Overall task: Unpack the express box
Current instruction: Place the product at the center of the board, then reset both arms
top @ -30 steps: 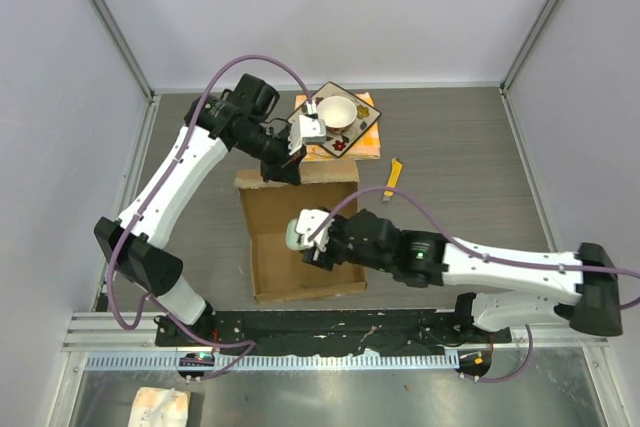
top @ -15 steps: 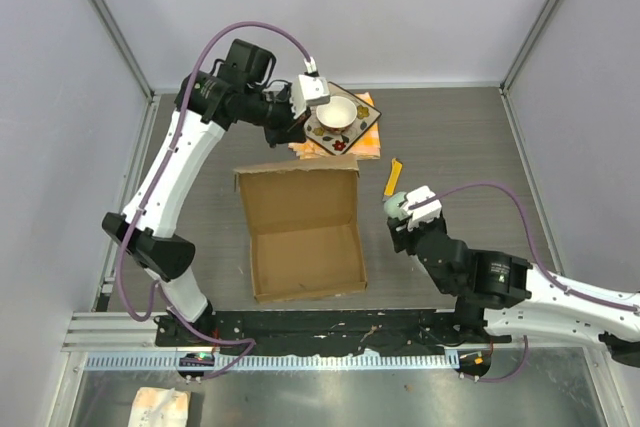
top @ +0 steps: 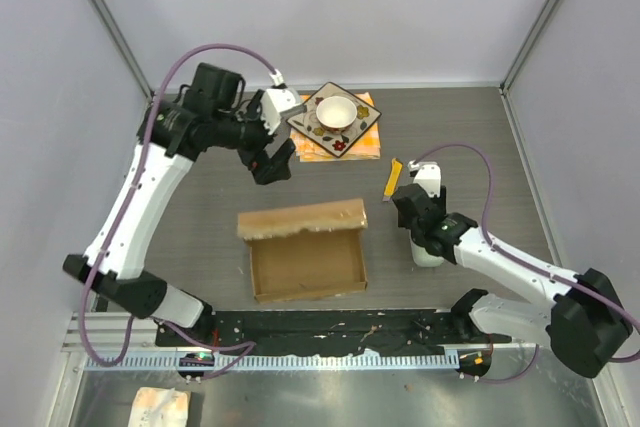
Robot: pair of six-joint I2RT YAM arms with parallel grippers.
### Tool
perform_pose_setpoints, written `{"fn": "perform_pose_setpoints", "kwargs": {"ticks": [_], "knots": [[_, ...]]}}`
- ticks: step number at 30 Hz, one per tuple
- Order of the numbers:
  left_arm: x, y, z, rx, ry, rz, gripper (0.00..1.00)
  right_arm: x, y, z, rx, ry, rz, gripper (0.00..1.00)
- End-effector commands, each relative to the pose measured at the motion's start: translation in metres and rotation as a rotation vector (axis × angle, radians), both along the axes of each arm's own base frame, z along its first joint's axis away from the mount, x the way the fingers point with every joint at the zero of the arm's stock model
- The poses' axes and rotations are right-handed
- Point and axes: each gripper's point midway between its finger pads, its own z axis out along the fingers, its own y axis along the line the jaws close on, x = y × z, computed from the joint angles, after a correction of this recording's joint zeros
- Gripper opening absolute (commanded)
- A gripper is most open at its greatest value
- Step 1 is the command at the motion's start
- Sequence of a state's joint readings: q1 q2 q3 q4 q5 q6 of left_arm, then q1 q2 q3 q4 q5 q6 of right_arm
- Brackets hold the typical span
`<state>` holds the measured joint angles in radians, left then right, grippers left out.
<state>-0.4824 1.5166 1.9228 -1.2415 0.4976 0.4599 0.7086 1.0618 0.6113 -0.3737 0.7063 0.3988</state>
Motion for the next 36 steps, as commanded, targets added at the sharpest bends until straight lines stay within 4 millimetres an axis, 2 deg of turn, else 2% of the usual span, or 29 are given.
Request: {"fn": "perform_pose_setpoints", "kwargs": {"ticks": [1, 3, 4, 6, 7, 8, 9, 10, 11, 12, 13, 15, 16, 17, 18, 19, 20, 21, 22, 23, 27, 31, 33, 34, 36], "knots": [[-0.011, 0.031, 0.023, -0.084, -0.02, 0.192, 1.0, 0.022, 0.023, 0.0, 0.188, -0.021, 0.017, 0.38], [-0.012, 0.046, 0.014, -0.068, 0.014, 0.259, 1.0, 0.025, 0.019, -0.009, 0.195, 0.003, -0.004, 0.45], [-0.012, 0.058, 0.016, -0.075, 0.01, 0.302, 1.0, 0.028, 0.011, -0.012, 0.206, 0.014, -0.038, 0.48], [-0.013, 0.071, 0.012, -0.081, 0.029, 0.366, 1.0, 0.031, 0.007, -0.019, 0.23, 0.042, -0.054, 0.63], [-0.016, 0.082, 0.019, -0.095, 0.004, 0.401, 1.0, 0.034, 0.008, -0.017, 0.242, 0.044, -0.054, 0.74], [-0.019, 0.087, 0.013, -0.093, 0.014, 0.418, 1.0, 0.034, 0.006, -0.017, 0.246, 0.061, -0.06, 0.94], [-0.021, 0.092, 0.013, -0.1, 0.006, 0.438, 1.0, 0.034, 0.007, -0.016, 0.249, 0.076, -0.061, 0.95], [-0.028, 0.1, 0.017, -0.107, -0.025, 0.462, 1.0, 0.039, 0.011, -0.005, 0.262, 0.068, -0.058, 0.95], [-0.033, 0.103, 0.006, -0.094, -0.013, 0.473, 1.0, 0.036, 0.01, -0.005, 0.258, 0.094, -0.065, 0.95], [-0.034, 0.106, 0.004, -0.092, -0.028, 0.485, 1.0, 0.036, 0.012, -0.001, 0.268, 0.103, -0.063, 0.95], [-0.036, 0.111, -0.011, -0.066, -0.009, 0.505, 1.0, 0.04, 0.02, 0.01, 0.294, 0.104, -0.043, 0.96], [-0.045, 0.116, -0.014, -0.074, -0.03, 0.526, 1.0, 0.033, 0.02, 0.015, 0.302, 0.147, -0.064, 0.96], [-0.048, 0.119, -0.017, -0.071, -0.035, 0.542, 1.0, 0.036, 0.022, 0.029, 0.316, 0.137, -0.062, 0.97], [-0.054, 0.121, -0.028, -0.062, -0.025, 0.55, 1.0, 0.031, 0.02, 0.034, 0.311, 0.148, -0.062, 0.97], [-0.053, 0.123, -0.031, -0.066, -0.039, 0.562, 1.0, 0.03, 0.02, 0.042, 0.328, 0.132, -0.066, 0.97], [-0.056, 0.125, -0.046, -0.055, -0.011, 0.582, 1.0, 0.03, 0.019, 0.05, 0.338, 0.112, -0.071, 0.97], [-0.055, 0.131, -0.052, -0.038, -0.017, 0.616, 1.0, 0.026, 0.016, 0.068, 0.367, 0.06, -0.066, 0.98], [-0.054, 0.134, -0.051, -0.05, -0.051, 0.636, 1.0, 0.023, 0.014, 0.076, 0.38, 0.034, -0.066, 0.98], [-0.055, 0.138, -0.066, -0.033, -0.026, 0.66, 1.0, 0.018, 0.012, 0.083, 0.395, 0.01, -0.052, 0.98], [-0.054, 0.142, -0.072, -0.021, -0.031, 0.678, 1.0, 0.012, 0.011, 0.1, 0.426, -0.041, -0.029, 0.98], [-0.042, 0.154, -0.088, -0.017, -0.06, 0.777, 1.0, -0.005, 0.012, 0.124, 0.467, -0.108, 0.072, 0.98], [-0.038, 0.151, -0.11, -0.031, 0.024, 0.82, 1.0, -0.01, 0.017, 0.122, 0.43, -0.074, 0.144, 0.98], [-0.033, 0.151, -0.114, -0.042, 0.021, 0.839, 1.0, -0.01, 0.02, 0.109, 0.408, -0.016, 0.148, 0.98], [-0.032, 0.153, -0.123, -0.035, 0.03, 0.851, 1.0, -0.01, 0.018, 0.105, 0.4, 0.0, 0.134, 0.99], [-0.025, 0.155, -0.126, -0.055, 0.0, 0.868, 1.0, -0.007, 0.016, 0.101, 0.383, 0.011, 0.111, 0.99]]}}
